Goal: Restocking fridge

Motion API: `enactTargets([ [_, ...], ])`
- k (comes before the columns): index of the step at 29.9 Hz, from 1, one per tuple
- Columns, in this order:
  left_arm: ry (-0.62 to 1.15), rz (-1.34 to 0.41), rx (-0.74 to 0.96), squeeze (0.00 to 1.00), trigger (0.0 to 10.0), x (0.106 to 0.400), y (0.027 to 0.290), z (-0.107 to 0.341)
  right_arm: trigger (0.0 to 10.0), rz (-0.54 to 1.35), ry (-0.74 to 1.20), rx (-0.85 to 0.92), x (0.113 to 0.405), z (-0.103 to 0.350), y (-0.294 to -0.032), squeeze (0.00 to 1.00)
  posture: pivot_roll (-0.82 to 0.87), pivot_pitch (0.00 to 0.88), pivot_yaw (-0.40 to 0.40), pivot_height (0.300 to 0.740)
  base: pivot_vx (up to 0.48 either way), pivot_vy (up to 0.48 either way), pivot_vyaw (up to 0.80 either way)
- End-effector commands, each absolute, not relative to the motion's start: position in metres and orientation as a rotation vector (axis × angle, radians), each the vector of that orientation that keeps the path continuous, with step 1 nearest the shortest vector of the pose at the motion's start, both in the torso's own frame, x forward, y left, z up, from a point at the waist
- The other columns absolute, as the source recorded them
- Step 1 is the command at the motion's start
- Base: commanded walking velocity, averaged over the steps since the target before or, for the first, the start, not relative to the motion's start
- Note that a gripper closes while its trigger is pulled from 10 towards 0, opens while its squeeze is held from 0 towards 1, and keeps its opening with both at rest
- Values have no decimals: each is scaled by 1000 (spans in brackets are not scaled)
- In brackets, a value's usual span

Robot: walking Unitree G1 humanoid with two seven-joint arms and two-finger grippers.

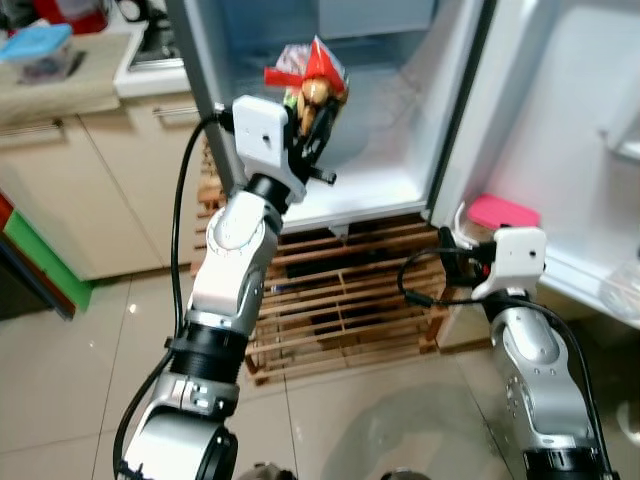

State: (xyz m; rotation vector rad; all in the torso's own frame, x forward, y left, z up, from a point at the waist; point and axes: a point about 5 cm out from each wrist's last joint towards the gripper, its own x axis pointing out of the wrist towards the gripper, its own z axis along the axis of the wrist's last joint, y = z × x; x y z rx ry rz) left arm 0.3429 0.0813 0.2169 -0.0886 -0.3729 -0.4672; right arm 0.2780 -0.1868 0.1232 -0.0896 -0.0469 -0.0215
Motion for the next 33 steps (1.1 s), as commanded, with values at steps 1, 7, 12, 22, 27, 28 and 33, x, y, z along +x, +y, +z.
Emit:
enactTargets([
  [1, -346, -469, -89, 0, 10000, 343, 84, 211, 10000, -49, -60, -74, 274, 125, -191, 4, -246, 0, 109, 740, 0, 0, -731],
  [7, -317, -499, -75, 0, 10000, 333, 78, 199, 10000, -71, -39, -58, 271, 119, -195, 8, -219, 1, 95, 740, 0, 0, -734],
  [12, -337, -555, -21, 0, 10000, 330, 72, 202, 10000, -86, -42, -75, 273, 119, -196, 12, -208, 4, 88, 740, 0, 0, -731],
  [22, -306, -607, 1, 0, 10000, 332, 69, 200, 10000, -146, -42, -67, 269, 118, -201, 20, -223, 15, 106, 740, 0, 0, -734],
  [27, -310, -635, 9, 0, 10000, 332, 64, 201, 10000, -167, -43, -66, 266, 117, -204, 27, -237, 16, 114, 740, 0, 0, -733],
  [28, -310, -635, 9, 0, 10000, 332, 64, 201, 10000, -167, -43, -66, 266, 117, -204, 27, -237, 16, 114, 740, 0, 0, -731],
  [33, -317, -637, 5, 0, 10000, 334, 61, 204, 10000, -182, -50, -75, 264, 118, -206, 0, -249, 17, 117, 740, 0, 0, -566],
])
